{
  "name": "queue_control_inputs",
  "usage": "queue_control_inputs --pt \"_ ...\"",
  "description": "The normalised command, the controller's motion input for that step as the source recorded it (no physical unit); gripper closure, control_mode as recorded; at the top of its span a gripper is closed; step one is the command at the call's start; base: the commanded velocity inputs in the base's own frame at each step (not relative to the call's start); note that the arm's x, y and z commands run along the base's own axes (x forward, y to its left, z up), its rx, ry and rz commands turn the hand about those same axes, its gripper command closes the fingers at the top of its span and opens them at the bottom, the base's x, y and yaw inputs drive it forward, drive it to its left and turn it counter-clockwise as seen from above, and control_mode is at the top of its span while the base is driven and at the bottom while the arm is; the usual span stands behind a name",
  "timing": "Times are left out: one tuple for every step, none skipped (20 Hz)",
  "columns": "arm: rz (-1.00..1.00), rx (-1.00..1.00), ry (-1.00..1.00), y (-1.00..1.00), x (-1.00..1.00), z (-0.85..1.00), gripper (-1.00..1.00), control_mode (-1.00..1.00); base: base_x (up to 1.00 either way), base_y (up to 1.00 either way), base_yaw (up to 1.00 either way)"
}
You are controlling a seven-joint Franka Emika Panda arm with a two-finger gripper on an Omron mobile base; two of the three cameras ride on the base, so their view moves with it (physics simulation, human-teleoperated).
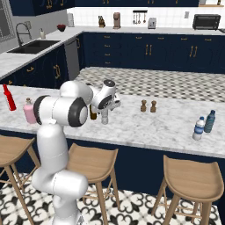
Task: Move the plastic bottles in the middle to the plastics group, and the glass bottles in the middle to the glass group.
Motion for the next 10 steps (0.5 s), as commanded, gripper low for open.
queue_control_inputs --pt "0.0 0.0 -0.01 0.01 0.09 -0.03 -1.0 -1.0 0.0 0.0 0.0" --pt "0.0 0.0 -0.01 0.0 0.11 -0.02 -1.0 -1.0 0.0 0.0 0.0" --pt "0.0 0.0 -0.02 0.0 0.11 -0.01 -1.0 -1.0 0.0 0.0 0.0" --pt "0.0 0.0 -0.03 0.0 0.12 0.0 -1.0 -1.0 0.0 0.0 0.0" --pt "0.0 0.0 -0.03 0.0 0.14 0.0 -1.0 -1.0 0.0 0.0 0.0" --pt "0.0 0.0 0.0 0.0 0.1 0.0 -1.0 -1.0 0.0 0.0 0.0" --pt "0.0 0.0 0.0 0.0 0.0 0.0 -1.0 -1.0 0.0 0.0 0.0" --pt "0.0 0.0 0.0 0.0 0.01 0.0 -1.0 -1.0 0.0 0.0 0.0" --pt "0.0 0.0 -0.02 0.0 0.04 0.0 -1.0 -1.0 0.0 0.0 0.0" --pt "0.0 0.0 -0.03 0.0 0.02 0.0 1.0 -1.0 0.0 0.0 0.0"
